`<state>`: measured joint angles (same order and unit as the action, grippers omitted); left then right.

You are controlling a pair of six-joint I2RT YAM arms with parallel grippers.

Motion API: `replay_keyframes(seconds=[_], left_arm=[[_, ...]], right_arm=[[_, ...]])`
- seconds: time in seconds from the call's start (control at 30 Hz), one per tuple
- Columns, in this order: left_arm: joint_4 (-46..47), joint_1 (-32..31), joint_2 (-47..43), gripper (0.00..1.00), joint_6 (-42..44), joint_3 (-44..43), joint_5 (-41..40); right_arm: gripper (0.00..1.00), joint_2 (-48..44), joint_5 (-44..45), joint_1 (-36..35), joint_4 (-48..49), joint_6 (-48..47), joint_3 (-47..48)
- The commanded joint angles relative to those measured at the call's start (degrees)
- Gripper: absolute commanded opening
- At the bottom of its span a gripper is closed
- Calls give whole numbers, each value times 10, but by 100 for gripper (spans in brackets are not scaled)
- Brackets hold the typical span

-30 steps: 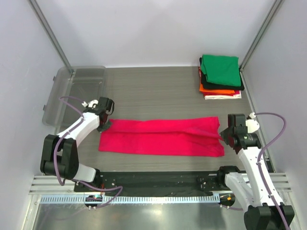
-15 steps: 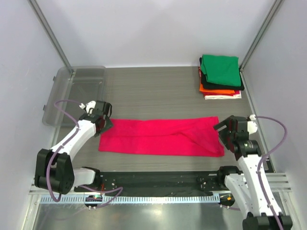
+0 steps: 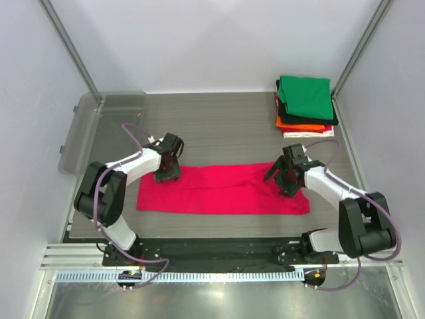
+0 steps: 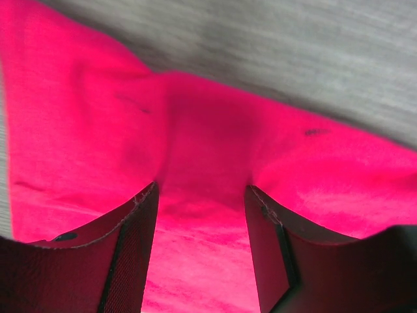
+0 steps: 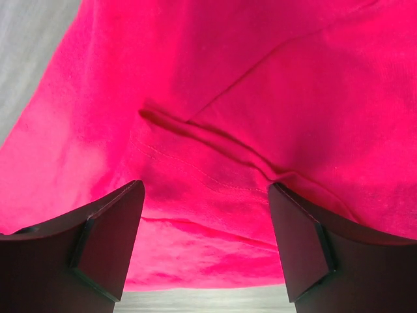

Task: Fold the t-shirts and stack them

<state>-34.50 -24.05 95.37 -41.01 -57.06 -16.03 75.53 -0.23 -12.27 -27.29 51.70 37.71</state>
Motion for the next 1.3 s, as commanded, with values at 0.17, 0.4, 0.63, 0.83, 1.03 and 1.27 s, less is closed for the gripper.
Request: replay_keyframes(seconds=[0.17,0.4,0.63,0.83,1.03,1.27], left_arm=[[-31,-6,-51,56,-23,72,25],[-43,-36,-143,56,-102,171,79],[-17,-107,-220,55,-242,215,135],[122,-200,-216,55,-374,256,178],[163,-292,-95,55,-413,170,180],[148,-315,-53,55,-399,93,167]], right_arm=[[83,193,-13,-13,74,-40,146],[83,399,-78,-41,61,-46,366],[83,591,-81,-58,22,-71,624],[83,781,-134,-54,2,-86,878],[83,883,-175,-52,37,-78,1040],[84,859,-204,-50,88,-78,1012]])
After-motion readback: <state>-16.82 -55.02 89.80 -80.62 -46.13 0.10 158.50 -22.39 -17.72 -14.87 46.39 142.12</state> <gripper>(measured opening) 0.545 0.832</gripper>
